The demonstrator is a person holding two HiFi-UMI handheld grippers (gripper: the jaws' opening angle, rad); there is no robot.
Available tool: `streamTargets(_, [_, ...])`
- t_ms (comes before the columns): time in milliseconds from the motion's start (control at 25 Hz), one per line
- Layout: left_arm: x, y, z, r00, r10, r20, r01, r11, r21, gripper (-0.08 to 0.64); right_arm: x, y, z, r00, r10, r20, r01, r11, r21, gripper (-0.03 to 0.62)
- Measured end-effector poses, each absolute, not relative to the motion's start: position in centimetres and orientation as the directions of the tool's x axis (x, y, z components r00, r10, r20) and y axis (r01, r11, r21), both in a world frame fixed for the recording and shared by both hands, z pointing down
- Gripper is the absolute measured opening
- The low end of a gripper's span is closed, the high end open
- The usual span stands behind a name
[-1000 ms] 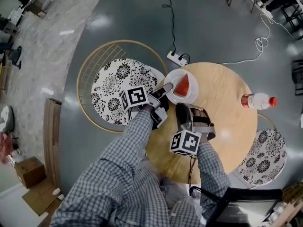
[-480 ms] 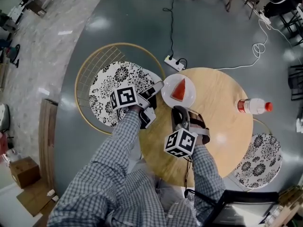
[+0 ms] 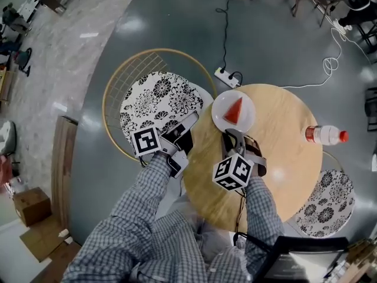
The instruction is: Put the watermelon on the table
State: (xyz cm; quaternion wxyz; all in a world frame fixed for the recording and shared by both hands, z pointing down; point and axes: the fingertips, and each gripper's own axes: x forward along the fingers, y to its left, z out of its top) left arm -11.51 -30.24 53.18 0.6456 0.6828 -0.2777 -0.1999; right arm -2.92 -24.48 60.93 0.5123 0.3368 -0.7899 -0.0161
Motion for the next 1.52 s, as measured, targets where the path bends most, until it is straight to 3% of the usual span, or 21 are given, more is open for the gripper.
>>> streamTargets(160, [-12.7,-28.2,52.6,0.755,-0.648,0.099,-0.172,-0.051,0.984,0.112,-3.1,-24.5,60.6,-0.271,-0.565,0.779,-0.551,0.755,0.356,0.041])
streamTargets(280, [-13.0,-27.1,52.0,0.753,-0.647,0.122,-0.239,-0.097,0.966,0.022,-2.9,-24.4,59.0,-0.340,-0.599,0.725,-0.650,0.707,0.279,0.040])
streamTargets(440, [-12.2,-25.6,48.6,0.780,-0.624,0.048,-0.256,-0.247,0.935,0.008,-1.1,-24.3,54.1,-0.419,-0.707,0.570,-0.825,0.559,0.087,0.038])
streamTargets(600, [-9.6,-23.1,45.9,0.815,-0.577,0.052,-0.312,-0.363,0.878,0.008,3.8,-22.5,49.4,-0.398,-0.811,0.429,-0.912,0.402,-0.085,0.015])
streamTargets(1040, [-1.4,-13.4,40.1,0.861,-0.508,-0.018,-0.247,-0.449,0.859,0.008,13.1,-10.0,44.5,-0.337,-0.871,0.356,-0.923,0.232,-0.307,0.009])
streamTargets(1520, [3.8,-4.5,35.2,0.841,-0.539,-0.043,-0.288,-0.514,0.808,0.008,19.1,-1.5,38.4,-0.316,-0.919,0.237,-0.916,0.230,-0.327,0.008])
